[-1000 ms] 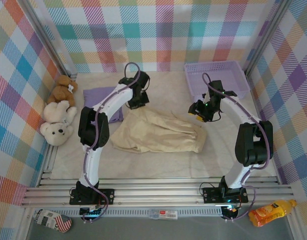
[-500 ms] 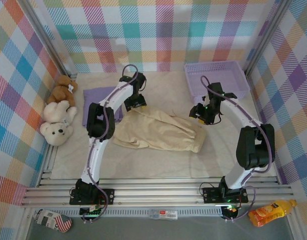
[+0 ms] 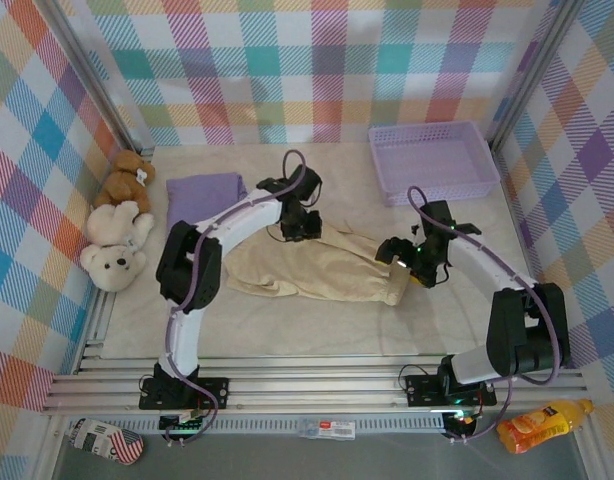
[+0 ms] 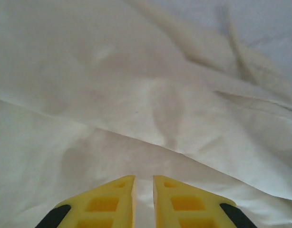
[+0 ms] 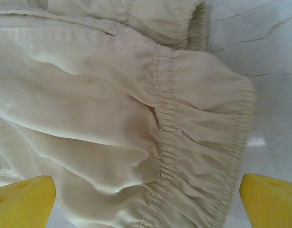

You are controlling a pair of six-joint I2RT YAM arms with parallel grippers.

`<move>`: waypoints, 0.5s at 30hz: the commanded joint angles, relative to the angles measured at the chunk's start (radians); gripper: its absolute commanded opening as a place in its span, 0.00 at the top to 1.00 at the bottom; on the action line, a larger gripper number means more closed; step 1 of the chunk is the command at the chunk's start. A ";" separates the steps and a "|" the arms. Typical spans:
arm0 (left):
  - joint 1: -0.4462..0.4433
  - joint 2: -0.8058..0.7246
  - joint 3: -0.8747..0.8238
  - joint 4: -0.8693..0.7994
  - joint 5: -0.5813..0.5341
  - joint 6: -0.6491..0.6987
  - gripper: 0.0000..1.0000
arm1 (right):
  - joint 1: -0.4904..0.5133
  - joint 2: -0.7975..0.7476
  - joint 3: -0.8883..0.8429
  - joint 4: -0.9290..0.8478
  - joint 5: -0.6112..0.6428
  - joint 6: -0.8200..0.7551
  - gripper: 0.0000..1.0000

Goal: Fold and stack the mixed laundry pile

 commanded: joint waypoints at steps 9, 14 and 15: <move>0.020 0.112 -0.058 -0.024 -0.051 0.050 0.83 | 0.082 0.176 0.013 0.220 -0.075 0.027 0.01; 0.020 0.112 -0.128 -0.001 -0.051 0.032 0.83 | 0.134 0.266 0.104 0.231 -0.093 0.047 0.05; 0.020 0.106 -0.149 0.008 -0.050 0.022 0.83 | 0.146 0.280 0.123 0.226 -0.094 0.049 0.05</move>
